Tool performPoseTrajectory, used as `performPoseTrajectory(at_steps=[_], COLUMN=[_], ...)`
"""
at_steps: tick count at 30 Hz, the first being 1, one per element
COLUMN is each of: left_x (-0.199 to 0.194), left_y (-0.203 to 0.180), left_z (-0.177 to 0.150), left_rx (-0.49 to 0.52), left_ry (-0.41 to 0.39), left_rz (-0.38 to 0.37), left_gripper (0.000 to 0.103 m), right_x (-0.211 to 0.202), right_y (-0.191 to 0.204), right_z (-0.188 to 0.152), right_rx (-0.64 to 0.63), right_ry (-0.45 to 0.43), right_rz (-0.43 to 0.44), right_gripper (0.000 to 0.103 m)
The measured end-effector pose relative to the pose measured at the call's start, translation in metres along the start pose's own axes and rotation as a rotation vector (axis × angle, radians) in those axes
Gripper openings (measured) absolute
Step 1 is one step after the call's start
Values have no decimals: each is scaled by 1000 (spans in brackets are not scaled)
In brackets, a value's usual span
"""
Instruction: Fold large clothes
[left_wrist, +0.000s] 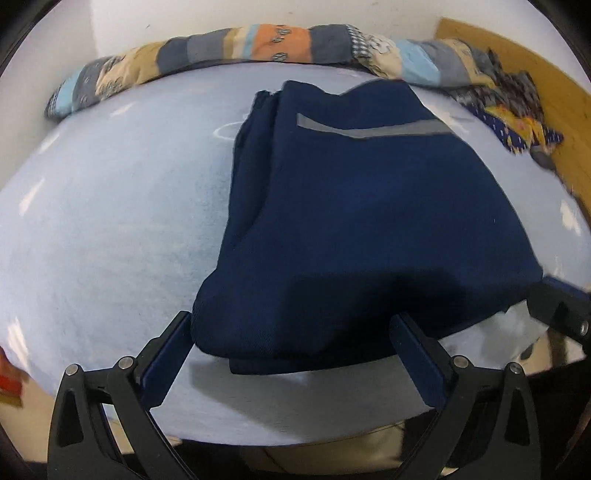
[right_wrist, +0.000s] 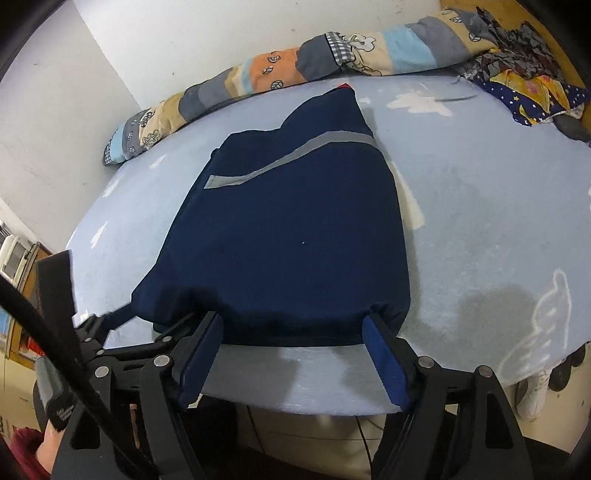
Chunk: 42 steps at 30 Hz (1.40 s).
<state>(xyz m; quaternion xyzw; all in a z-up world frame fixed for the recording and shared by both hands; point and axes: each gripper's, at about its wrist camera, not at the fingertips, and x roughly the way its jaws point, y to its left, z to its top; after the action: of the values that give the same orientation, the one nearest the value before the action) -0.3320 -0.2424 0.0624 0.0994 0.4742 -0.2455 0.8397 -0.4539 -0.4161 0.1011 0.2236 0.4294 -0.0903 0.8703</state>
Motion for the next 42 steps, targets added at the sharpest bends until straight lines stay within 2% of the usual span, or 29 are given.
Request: performPoseTrajectory(at_steps=[2,4,7,10,12,16,21,26,29,35,42], left_x=[-18,-45,-81,-102,-111,-119,-121,-118,-119,-124,-123], left_y=[-3,-6,-5,0,0,2,-4,-14,-13,-11,-21], left_z=[0,-2,-7,-17,-25,-37,-34,-32,-32,-33,-37], left_rx=[25,58,62,30,41,59,49,116,121,122,174], left_ry=[-76,-195,-338,-398,-405,-387,-373,-338,-332,-385,-384], left_rz=[24,56,88,101,119,96,157,117,89,193,188], left_gripper=[103,103,103,103,103,103,103,103,103,103,103], right_x=[-12,-24,-42,-53,-60,-65,-59,-61,-64,-67,-69], right_y=[1,5,8,8,11,26,53,63,64,64,69], right_z=[-1,-2,-3,-5,-13,-37,-49,-53,-54,-55,-58], right_rx=[-4,-10,-33,-34,-45,-93,-219,-260,-269,-262,-293], right_ry=[-56,-119,-216,-273,-299,-310,-314,-348,-362,-366,-382], right_rz=[6,16,-78,-130,-145,-170,-203,-224,-229,-215,-218], right_gripper=[83,83,83,87,90,91,91,91,91,91,92])
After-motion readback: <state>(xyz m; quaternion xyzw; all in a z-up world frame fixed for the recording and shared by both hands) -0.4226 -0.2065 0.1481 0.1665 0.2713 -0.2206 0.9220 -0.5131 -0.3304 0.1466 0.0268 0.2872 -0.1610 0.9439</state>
